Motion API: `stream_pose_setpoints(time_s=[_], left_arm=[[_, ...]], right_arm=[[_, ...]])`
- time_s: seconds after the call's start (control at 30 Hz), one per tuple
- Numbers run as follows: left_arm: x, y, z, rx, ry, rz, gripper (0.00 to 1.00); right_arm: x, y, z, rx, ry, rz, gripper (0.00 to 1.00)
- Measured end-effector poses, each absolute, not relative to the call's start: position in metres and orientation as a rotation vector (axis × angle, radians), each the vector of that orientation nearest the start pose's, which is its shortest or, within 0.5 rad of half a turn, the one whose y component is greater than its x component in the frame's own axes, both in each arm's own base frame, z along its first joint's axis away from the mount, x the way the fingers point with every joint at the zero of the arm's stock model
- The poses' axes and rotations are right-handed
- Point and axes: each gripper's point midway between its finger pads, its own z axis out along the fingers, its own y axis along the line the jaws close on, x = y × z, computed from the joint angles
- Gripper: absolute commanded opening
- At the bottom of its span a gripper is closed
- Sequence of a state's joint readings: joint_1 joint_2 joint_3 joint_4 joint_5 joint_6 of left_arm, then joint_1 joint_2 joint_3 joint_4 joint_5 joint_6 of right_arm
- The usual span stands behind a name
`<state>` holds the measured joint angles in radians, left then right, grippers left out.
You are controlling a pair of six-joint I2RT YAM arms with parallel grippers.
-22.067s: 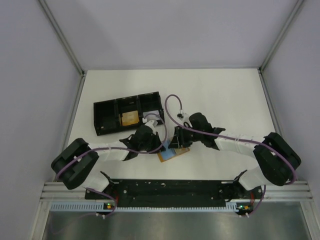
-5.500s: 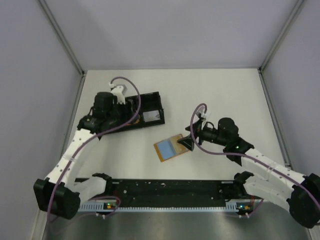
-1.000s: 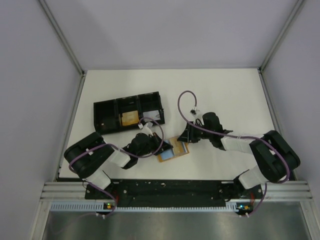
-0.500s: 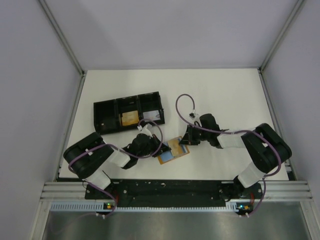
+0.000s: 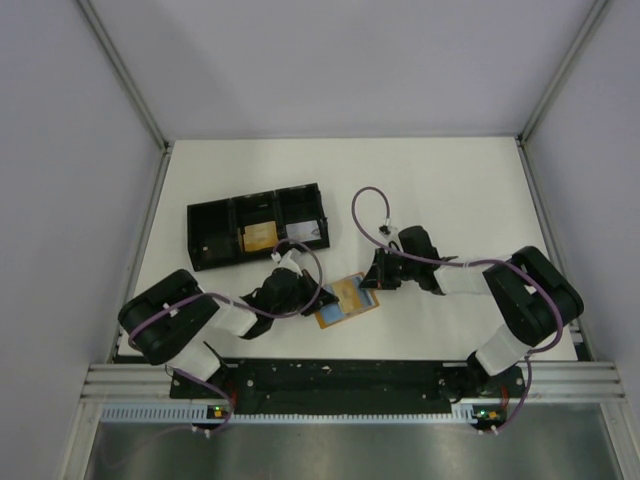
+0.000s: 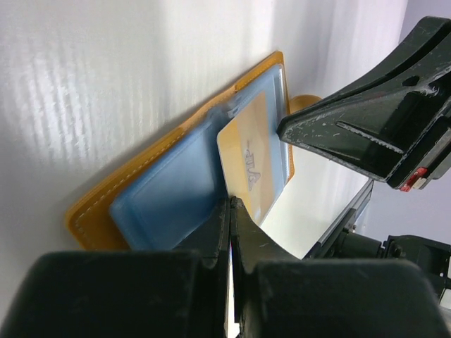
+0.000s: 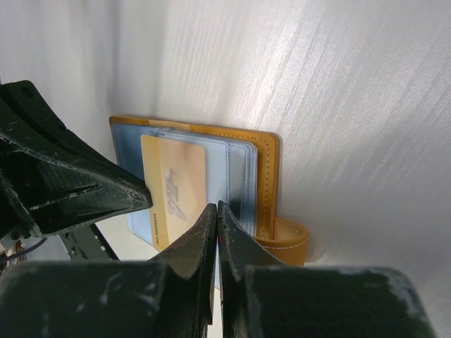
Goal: Take the credit cards out of the card holder
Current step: Remove the credit card from the card holder.
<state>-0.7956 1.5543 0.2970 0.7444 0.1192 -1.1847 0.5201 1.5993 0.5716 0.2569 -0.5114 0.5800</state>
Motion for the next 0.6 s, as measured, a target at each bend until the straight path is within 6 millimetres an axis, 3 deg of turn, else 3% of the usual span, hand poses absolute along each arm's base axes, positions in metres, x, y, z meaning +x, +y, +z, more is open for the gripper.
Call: stream_pose_setpoints(time_s=[0.3,0.37,0.5,0.6], left_arm=[[0.198,-0.272,0.033,-0.399,2.347,-1.168,0.0],[0.197,-0.27,0.033,-0.391,2.346,-1.156,0.0],[0.196,-0.268,0.033,-0.379,2.35,-1.145,0.0],[0.195,-0.264,0.032,-0.379,2.35,-1.139,0.0]], right_arm=[[0.239,0.259,0.023,-0.202,2.499,1.107,0.03],[0.239,0.259,0.024,-0.204,2.497,1.108,0.06],[0.239,0.259,0.027,-0.219,2.483,1.117,0.23],[0.24,0.257,0.034,-0.241,2.454,1.108,0.27]])
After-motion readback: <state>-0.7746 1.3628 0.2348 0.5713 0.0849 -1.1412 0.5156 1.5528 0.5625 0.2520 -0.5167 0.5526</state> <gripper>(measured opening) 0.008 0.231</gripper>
